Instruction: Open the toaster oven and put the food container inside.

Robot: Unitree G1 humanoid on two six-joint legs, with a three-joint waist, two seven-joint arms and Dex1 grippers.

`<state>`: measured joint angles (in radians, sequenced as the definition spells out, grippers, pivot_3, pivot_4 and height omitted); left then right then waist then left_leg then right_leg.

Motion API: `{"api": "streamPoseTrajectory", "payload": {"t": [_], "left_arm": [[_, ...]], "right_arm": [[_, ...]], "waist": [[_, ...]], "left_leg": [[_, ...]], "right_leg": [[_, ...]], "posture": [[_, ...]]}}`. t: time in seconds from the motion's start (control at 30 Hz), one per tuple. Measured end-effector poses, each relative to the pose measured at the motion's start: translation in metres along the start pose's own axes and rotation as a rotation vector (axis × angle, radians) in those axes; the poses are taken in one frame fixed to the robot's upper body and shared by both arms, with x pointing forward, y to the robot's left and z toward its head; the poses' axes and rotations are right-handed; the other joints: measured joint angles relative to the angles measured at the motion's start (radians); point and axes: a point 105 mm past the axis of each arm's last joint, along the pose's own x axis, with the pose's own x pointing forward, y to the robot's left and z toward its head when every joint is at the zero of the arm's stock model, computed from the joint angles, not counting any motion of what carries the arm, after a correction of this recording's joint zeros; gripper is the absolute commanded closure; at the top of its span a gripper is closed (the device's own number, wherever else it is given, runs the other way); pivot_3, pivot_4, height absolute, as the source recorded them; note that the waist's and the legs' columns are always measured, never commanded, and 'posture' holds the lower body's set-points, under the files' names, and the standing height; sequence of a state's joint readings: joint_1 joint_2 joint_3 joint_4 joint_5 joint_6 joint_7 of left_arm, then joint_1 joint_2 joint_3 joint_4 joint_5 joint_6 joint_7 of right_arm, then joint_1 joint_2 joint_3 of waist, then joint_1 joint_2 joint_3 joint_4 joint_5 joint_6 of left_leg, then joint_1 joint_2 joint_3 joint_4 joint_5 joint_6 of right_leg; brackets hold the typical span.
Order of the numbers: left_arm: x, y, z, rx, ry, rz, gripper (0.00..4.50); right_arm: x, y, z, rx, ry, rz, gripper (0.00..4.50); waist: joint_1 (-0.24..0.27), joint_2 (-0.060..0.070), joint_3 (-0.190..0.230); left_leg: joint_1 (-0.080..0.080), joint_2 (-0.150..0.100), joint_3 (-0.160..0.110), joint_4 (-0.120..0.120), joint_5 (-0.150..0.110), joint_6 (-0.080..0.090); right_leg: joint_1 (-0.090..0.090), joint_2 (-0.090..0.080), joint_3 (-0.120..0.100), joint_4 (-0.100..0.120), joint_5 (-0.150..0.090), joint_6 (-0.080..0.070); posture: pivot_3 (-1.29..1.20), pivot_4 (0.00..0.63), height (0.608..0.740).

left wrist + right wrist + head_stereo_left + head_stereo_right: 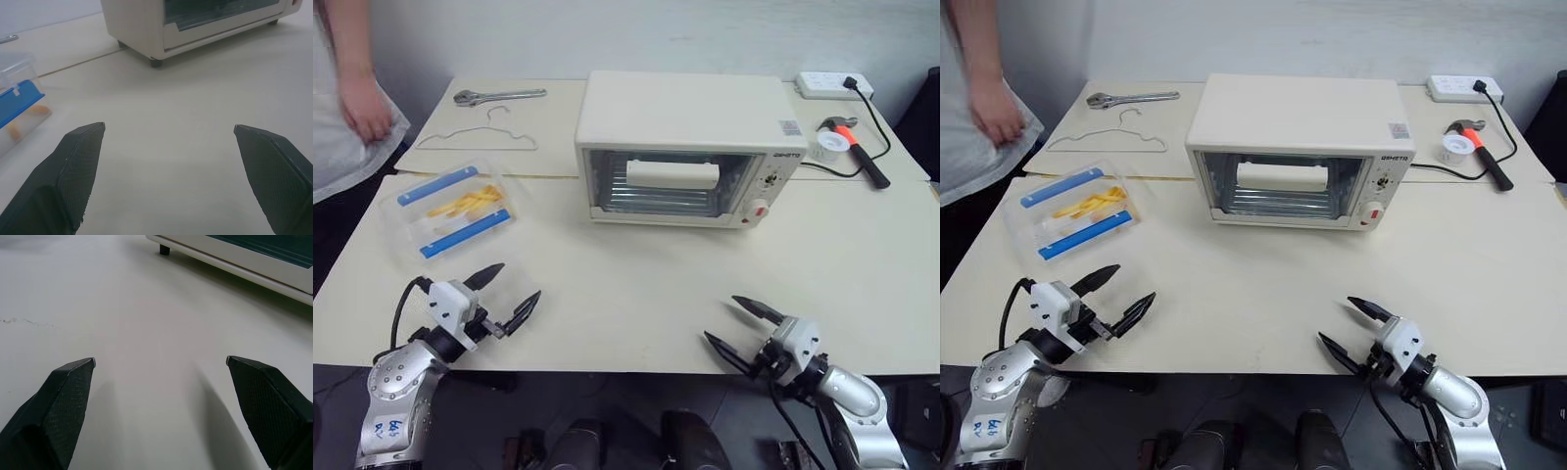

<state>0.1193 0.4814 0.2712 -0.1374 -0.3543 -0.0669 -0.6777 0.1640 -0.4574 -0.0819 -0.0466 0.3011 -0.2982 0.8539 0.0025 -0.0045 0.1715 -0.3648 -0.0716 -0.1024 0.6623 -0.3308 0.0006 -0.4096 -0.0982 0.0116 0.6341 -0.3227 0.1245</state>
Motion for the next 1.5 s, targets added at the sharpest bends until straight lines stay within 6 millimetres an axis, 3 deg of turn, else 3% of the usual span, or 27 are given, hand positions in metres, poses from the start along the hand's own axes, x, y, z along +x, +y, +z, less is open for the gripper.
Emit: {"api": "streamPoseTrajectory", "payload": {"t": [0.13,0.33,0.53,0.67,0.77,0.93,1.1,1.2,1.37,1.43,1.5], "left_arm": [[0.004,-0.003,0.008,-0.098,-0.057,-0.022,0.00],[0.004,0.010,0.048,-0.205,-0.166,-0.118,0.00],[0.007,0.011,0.060,-0.201,-0.199,-0.167,0.00],[0.006,0.011,0.060,-0.199,-0.199,-0.167,0.00],[0.002,0.012,0.057,-0.201,-0.186,-0.160,0.00],[0.002,0.012,0.054,-0.214,-0.178,-0.144,0.00],[0.023,0.006,0.073,-0.237,-0.222,-0.188,1.25],[0.049,0.003,0.094,-0.250,-0.280,-0.208,2.11],[0.098,-0.008,0.118,-0.201,-0.323,-0.219,3.76],[0.115,-0.012,0.115,-0.204,-0.301,-0.206,4.39],[0.126,-0.017,0.102,-0.173,-0.240,-0.214,4.47]], "right_arm": [[0.019,-0.019,0.019,0.002,-0.061,-0.018,0.01],[0.061,-0.060,0.080,-0.013,-0.175,0.002,0.01],[0.087,-0.078,0.116,-0.024,-0.234,0.010,0.01],[0.094,-0.075,0.120,-0.015,-0.254,0.036,0.01],[0.097,-0.059,0.122,-0.015,-0.270,0.116,0.01],[0.082,-0.032,0.111,-0.062,-0.242,0.248,0.01],[0.065,-0.012,0.083,-0.139,-0.115,0.331,0.00],[0.059,-0.002,0.065,-0.165,-0.057,0.350,0.00],[0.056,0.000,0.059,-0.208,-0.043,0.323,0.00],[0.055,0.001,0.056,-0.208,-0.040,0.308,0.00],[0.052,0.004,0.052,-0.196,-0.041,0.290,0.00]], "waist": [[-0.006,0.000,0.000],[-0.005,0.001,0.001],[-0.004,0.001,0.001],[-0.005,0.001,0.001],[-0.006,0.001,0.001],[-0.007,0.001,0.001],[-0.003,0.001,0.001],[-0.001,0.001,0.001],[-0.001,0.001,0.001],[-0.004,0.001,0.001],[-0.007,0.000,0.001]], "left_leg": [[0.000,0.001,0.000,0.000,0.000,0.000],[-0.001,0.001,-0.001,0.001,0.000,-0.001],[-0.004,0.000,-0.002,0.000,0.000,0.000],[-0.004,0.001,-0.002,0.000,0.000,0.000],[-0.004,0.001,-0.002,0.000,0.000,0.000],[-0.004,0.001,-0.001,0.000,0.000,0.000],[-0.004,0.001,-0.002,0.001,0.000,0.000],[-0.004,0.000,-0.001,0.002,0.000,0.000],[-0.004,-0.001,-0.001,0.001,0.000,0.000],[-0.003,-0.001,-0.001,0.001,0.000,0.000],[-0.003,0.000,0.000,0.001,0.000,0.000]], "right_leg": [[0.000,0.000,0.000,0.001,0.000,0.000],[-0.002,0.000,0.000,0.001,0.000,0.000],[-0.003,0.000,-0.003,0.000,0.000,0.000],[-0.003,0.000,-0.003,-0.001,0.000,0.000],[-0.003,0.000,-0.003,0.000,0.000,0.000],[-0.003,0.000,-0.003,0.000,0.000,0.000],[-0.003,0.000,-0.003,0.001,0.000,0.000],[-0.004,0.001,-0.004,0.002,0.000,0.000],[-0.004,0.001,-0.004,0.002,0.000,0.000],[-0.004,0.001,-0.004,0.002,0.000,0.000],[-0.004,0.002,-0.004,0.002,0.000,0.000]], "posture": [[0.00,0.150,0.740],[0.00,0.150,0.740],[0.00,0.150,0.740],[0.00,0.150,0.740],[0.00,0.150,0.740],[0.00,0.150,0.740],[0.00,0.150,0.740],[0.00,0.150,0.740],[0.00,0.150,0.740],[0.00,0.150,0.740],[0.00,0.150,0.740]]}}
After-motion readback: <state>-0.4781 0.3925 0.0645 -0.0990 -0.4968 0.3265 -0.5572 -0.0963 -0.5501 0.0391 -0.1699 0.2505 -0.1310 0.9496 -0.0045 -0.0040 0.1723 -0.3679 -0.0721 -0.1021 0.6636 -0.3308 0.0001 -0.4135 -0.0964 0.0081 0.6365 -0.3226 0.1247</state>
